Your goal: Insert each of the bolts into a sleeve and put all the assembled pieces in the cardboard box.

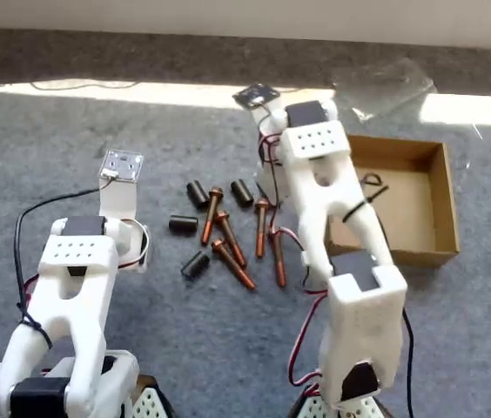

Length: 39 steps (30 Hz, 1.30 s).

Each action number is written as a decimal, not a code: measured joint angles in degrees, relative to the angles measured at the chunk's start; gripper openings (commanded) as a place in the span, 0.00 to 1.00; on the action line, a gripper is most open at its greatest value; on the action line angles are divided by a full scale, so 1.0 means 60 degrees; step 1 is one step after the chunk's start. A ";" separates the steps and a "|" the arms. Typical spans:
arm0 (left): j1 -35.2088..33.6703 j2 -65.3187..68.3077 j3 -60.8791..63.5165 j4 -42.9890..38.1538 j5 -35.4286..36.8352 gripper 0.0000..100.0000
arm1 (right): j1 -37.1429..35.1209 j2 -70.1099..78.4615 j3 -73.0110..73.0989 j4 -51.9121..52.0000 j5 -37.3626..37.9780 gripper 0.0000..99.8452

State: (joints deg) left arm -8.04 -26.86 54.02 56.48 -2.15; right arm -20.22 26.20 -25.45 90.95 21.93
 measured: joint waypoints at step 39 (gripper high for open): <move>-0.1377 0.0000 0.0000 -0.0850 0.0029 0.16 | -0.0029 0.4176 -0.3546 -0.0396 0.0542 0.12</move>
State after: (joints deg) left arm -16.31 -26.86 54.02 51.38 -1.98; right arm -20.40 51.25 -46.73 88.57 25.19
